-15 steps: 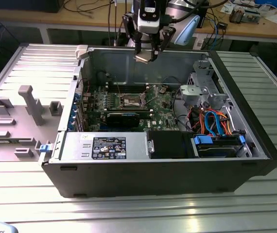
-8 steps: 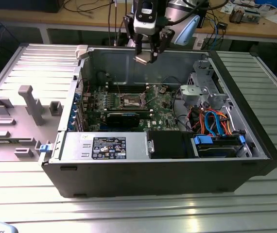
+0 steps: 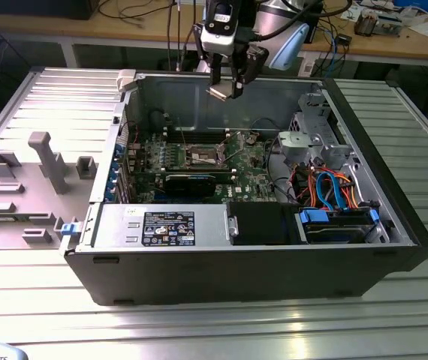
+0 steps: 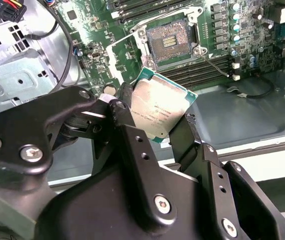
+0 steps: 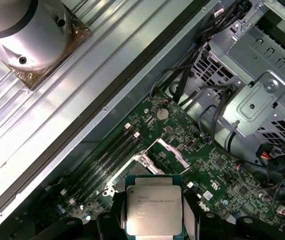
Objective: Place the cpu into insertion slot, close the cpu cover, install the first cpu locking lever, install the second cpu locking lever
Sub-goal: 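Place the cpu into insertion slot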
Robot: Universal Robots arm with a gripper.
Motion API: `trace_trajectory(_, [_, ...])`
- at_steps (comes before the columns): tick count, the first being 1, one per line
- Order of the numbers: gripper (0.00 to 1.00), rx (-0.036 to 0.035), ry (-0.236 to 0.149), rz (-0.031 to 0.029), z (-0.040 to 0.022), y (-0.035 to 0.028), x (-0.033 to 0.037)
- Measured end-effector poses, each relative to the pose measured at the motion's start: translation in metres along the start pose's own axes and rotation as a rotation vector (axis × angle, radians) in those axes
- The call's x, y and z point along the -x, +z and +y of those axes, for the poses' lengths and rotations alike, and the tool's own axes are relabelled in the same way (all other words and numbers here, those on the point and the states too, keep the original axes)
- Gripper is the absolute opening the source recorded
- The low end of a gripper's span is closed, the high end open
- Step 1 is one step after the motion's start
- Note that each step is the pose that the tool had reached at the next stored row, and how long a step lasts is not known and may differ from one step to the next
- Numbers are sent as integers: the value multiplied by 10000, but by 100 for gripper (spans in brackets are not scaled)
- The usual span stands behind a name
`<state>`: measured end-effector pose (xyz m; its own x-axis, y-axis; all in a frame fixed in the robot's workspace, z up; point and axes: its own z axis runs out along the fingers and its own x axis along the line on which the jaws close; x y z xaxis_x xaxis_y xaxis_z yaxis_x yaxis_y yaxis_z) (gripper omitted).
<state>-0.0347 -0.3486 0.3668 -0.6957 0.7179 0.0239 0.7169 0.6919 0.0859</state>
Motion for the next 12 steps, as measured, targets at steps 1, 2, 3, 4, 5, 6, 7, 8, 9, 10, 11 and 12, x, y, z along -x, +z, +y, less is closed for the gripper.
trace_trajectory(1, [54, 1, 5, 0, 0, 0, 0])
trace_trajectory(2, [54, 0, 21, -1, 0, 0, 0])
trace_trajectory(3, [54, 1, 50, -4, 0, 0, 0])
trace_trajectory(4, [54, 1, 84, -7, 0, 0, 0])
trace_trajectory(5, [54, 4, 157, -13, 0, 0, 0])
trace_trajectory(6, [54, 5, 199, -16, 0, 1, 0])
trace_trajectory(7, [54, 6, 233, -20, 0, 1, 0])
trace_trajectory(8, [54, 7, 282, -24, 0, 1, 0])
trace_trajectory(9, [54, 8, 335, -29, 0, 1, 0])
trace_trajectory(10, [54, 12, 454, -39, 0, 2, 0])
trace_trajectory(11, [54, 14, 554, -47, 0, 3, 0])
trace_trajectory(12, [54, 16, 659, -57, 0, 4, 0])
